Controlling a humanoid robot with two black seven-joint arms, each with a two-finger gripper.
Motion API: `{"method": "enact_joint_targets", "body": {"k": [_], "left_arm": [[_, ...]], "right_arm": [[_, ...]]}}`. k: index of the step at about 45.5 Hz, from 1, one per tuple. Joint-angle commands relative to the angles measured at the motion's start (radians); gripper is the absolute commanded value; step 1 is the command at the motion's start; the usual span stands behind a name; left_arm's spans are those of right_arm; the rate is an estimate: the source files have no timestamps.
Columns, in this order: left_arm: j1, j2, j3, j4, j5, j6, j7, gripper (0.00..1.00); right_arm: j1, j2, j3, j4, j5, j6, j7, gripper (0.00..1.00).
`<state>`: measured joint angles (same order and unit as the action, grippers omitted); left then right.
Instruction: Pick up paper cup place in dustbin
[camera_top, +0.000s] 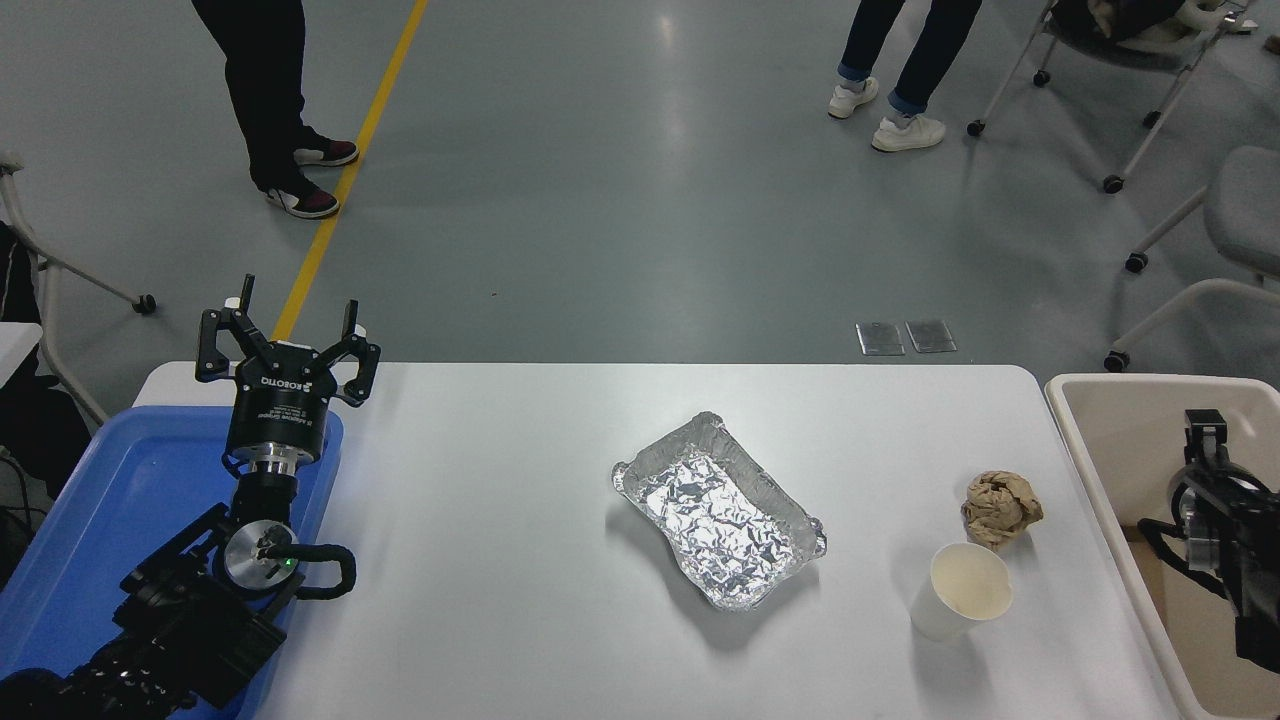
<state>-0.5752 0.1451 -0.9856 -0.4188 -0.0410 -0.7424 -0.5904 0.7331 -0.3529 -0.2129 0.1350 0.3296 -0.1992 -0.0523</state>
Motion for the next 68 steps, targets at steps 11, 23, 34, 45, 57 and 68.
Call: {"method": "enact_joint_targets", "body": {"k": [11, 23, 34, 45, 57, 68], "left_arm": [[0.001, 0.001, 0.001, 0.000, 0.001, 0.000, 0.000, 0.99], [0.000, -0.001, 0.001, 0.000, 0.001, 0.000, 0.000, 0.99], [-0.002, -0.001, 0.001, 0.000, 0.001, -0.002, 0.000, 0.99], [-0.002, -0.001, 0.001, 0.000, 0.001, -0.002, 0.000, 0.99], [-0.003, -0.001, 0.001, 0.000, 0.001, -0.002, 0.000, 0.99], [-0.003, 0.001, 0.001, 0.000, 0.001, -0.002, 0.000, 0.99]], "right_arm": [[0.017, -0.001, -0.008, 0.002, -0.012, 0.006, 0.002, 1.00], [0.075, -0.004, -0.002, 0.037, -0.011, 0.006, 0.011, 1.00], [0.189, -0.112, -0.042, 0.184, -0.076, 0.046, 0.011, 1.00], [0.316, -0.167, -0.275, 0.331, -0.244, 0.058, 0.011, 1.00], [0.705, -0.255, -0.715, 0.814, -0.250, 0.092, 0.043, 1.00], [0.992, -0.236, -1.000, 1.107, -0.354, 0.191, 0.123, 1.00]]}}
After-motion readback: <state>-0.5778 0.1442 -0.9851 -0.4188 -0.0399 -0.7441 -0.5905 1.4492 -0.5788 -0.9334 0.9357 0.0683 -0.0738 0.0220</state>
